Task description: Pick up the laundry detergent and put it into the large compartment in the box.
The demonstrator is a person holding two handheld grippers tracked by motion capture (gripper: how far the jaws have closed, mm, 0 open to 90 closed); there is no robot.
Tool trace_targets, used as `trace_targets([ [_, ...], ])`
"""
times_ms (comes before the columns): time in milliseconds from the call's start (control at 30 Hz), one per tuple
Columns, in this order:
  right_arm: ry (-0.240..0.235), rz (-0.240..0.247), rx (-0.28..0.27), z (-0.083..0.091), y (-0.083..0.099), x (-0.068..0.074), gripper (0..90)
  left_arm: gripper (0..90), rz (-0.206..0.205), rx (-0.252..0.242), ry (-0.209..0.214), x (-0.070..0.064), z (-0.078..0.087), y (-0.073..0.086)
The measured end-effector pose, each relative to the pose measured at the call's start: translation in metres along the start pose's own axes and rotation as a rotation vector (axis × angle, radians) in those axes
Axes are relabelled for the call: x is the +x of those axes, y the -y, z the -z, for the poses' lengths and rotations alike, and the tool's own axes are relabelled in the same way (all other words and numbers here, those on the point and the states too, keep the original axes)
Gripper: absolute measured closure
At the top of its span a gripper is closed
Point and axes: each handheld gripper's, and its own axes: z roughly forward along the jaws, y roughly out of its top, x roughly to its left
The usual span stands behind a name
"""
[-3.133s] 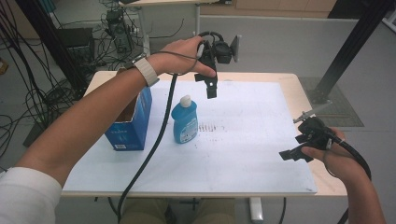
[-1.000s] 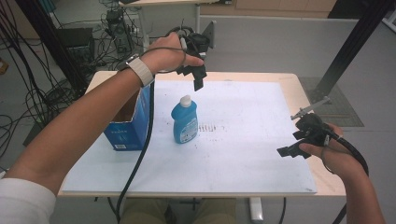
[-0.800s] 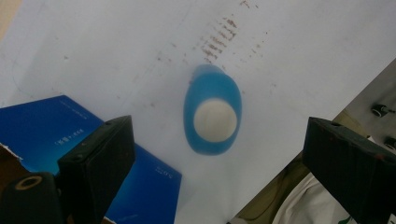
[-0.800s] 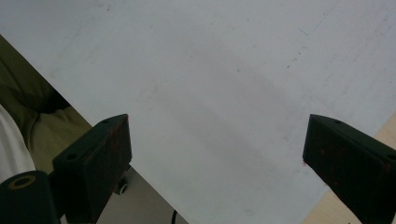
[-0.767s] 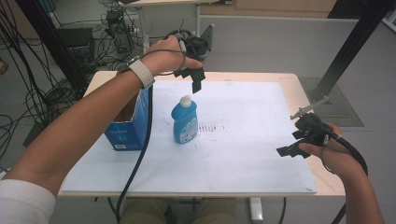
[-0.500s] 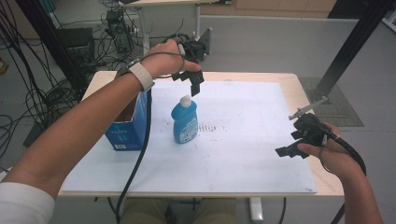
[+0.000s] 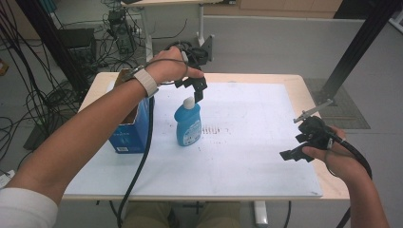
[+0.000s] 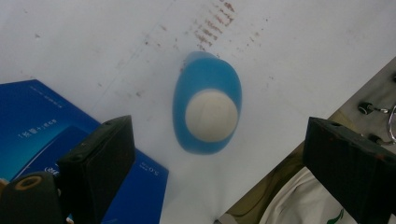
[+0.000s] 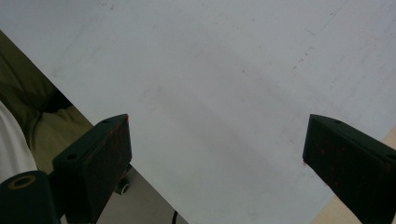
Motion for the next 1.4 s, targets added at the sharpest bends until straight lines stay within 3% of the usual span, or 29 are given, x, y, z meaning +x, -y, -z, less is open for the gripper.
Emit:
trace_targets([
  [100, 0.000, 0.001, 0.000, -0.001, 0.000, 0.000, 7.8, 10.0, -0.002, 0.008, -0.002, -0.001, -0.004, -0.001],
  [300, -0.004, 0.004, 0.000, -0.002, 0.000, 0.000, 7.9, 9.7, -0.046, 0.023, -0.006, -0.001, -0.014, -0.004],
  [600, -0.002, 0.007, -0.001, -0.002, -0.001, 0.000, 7.9, 9.7, -0.064, 0.025, -0.001, 0.000, -0.023, -0.004],
  [1400, 0.003, 0.007, 0.001, 0.000, -0.003, 0.002, 7.9, 9.8, -0.061, 0.009, 0.011, 0.004, -0.025, 0.000],
])
